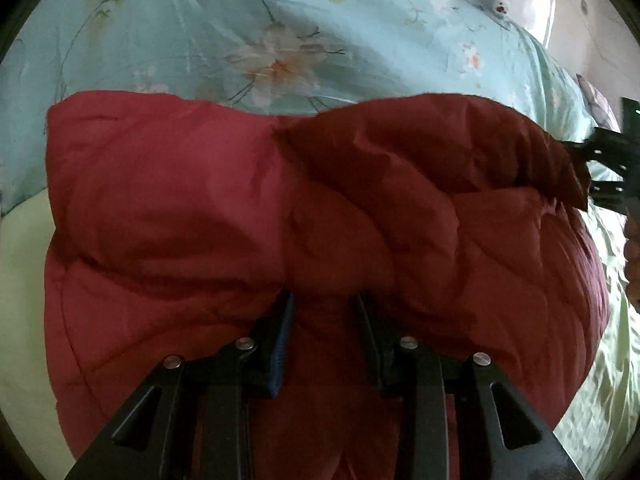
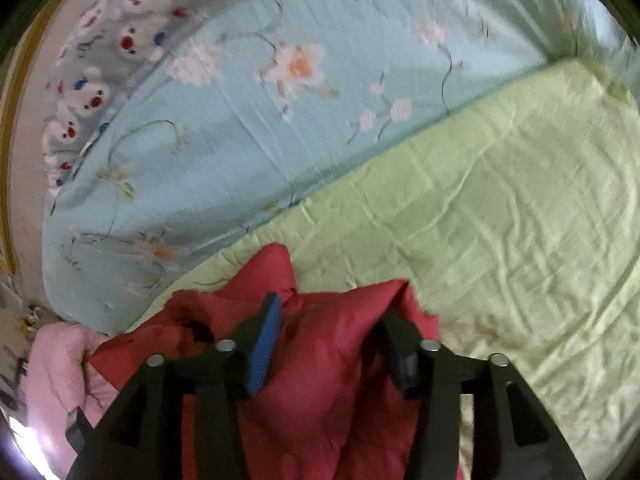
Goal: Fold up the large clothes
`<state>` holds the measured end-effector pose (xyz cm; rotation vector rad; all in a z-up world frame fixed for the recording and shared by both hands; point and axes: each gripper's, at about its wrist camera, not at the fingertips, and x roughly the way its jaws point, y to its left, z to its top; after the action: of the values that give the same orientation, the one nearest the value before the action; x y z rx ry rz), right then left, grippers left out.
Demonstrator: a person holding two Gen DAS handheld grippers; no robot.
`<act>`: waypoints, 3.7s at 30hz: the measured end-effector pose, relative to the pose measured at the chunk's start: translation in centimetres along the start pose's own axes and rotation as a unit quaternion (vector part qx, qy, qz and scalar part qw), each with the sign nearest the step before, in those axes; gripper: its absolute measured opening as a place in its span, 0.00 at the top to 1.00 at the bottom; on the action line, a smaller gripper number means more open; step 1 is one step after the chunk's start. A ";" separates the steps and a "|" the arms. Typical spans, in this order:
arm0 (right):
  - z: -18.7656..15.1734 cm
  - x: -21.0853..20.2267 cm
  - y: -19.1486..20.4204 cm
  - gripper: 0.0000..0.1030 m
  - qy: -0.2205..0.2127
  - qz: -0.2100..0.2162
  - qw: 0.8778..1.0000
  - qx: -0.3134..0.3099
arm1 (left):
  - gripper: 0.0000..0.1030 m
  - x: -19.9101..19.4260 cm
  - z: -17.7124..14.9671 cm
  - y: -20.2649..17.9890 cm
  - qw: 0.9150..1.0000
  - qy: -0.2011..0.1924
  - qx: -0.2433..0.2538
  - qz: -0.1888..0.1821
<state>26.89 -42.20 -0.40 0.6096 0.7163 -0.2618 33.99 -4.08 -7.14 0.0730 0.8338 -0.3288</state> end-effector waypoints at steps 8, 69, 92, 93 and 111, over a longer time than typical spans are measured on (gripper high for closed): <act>-2.1 -2.9 2.4 0.40 -0.014 0.031 0.998 -0.062 | 0.68 0.8 0.9 0.8 1.000 0.004 -0.010 -0.004; -1.9 10.0 2.7 0.44 0.050 -0.046 0.989 -0.132 | 0.68 5.3 5.9 13.0 0.986 0.021 -0.135 0.100; -5.3 0.5 -0.2 0.32 0.048 -0.066 0.985 -0.154 | 0.28 -3.9 -0.8 13.8 0.984 0.003 -0.168 0.058; -5.5 0.1 -0.6 0.30 0.050 -0.065 0.985 -0.151 | 0.27 -3.9 -0.9 13.9 0.984 0.003 -0.170 0.055; -6.9 -0.1 -6.0 0.14 0.091 -0.016 0.993 -0.075 | 0.14 -3.4 -3.6 18.2 0.974 0.007 -0.224 -0.038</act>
<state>20.59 -42.81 -7.03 0.4833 0.9129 -0.1814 35.06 14.75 -8.22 -0.3789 0.9096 -0.2056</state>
